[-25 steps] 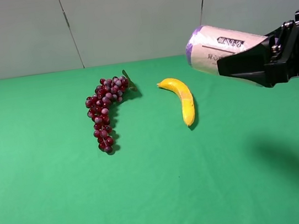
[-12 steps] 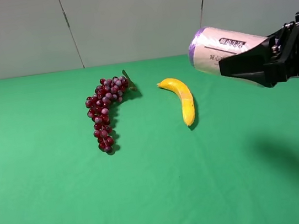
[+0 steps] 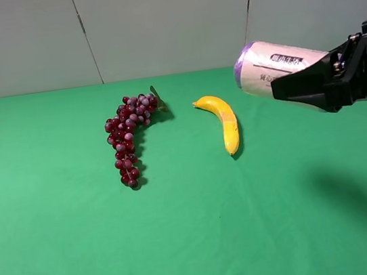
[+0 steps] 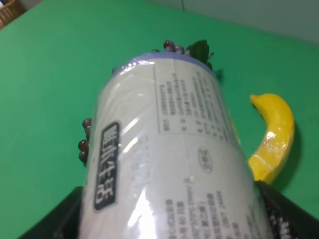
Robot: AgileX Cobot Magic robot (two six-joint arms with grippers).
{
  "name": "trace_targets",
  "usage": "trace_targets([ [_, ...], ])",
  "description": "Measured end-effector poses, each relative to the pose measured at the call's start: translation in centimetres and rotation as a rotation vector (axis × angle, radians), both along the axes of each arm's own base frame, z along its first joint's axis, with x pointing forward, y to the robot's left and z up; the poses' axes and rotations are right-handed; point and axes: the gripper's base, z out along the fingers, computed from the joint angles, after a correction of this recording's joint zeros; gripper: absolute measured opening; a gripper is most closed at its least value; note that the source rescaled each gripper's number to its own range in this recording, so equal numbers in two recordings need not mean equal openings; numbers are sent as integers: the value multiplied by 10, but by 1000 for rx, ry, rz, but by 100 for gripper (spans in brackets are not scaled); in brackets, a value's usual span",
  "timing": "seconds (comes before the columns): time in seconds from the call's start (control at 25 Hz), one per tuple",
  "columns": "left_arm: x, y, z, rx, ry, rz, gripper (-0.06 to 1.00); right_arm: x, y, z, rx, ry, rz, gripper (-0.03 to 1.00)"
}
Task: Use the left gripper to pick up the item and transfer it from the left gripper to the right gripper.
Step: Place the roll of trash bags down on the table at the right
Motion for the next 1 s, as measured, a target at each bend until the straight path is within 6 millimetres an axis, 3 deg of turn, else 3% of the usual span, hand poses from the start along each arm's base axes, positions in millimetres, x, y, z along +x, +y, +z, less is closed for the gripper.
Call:
trace_targets([
  [1.0, 6, -4, -4, 3, -35, -10, 94, 0, -1, -1, -18, 2, 3, 0],
])
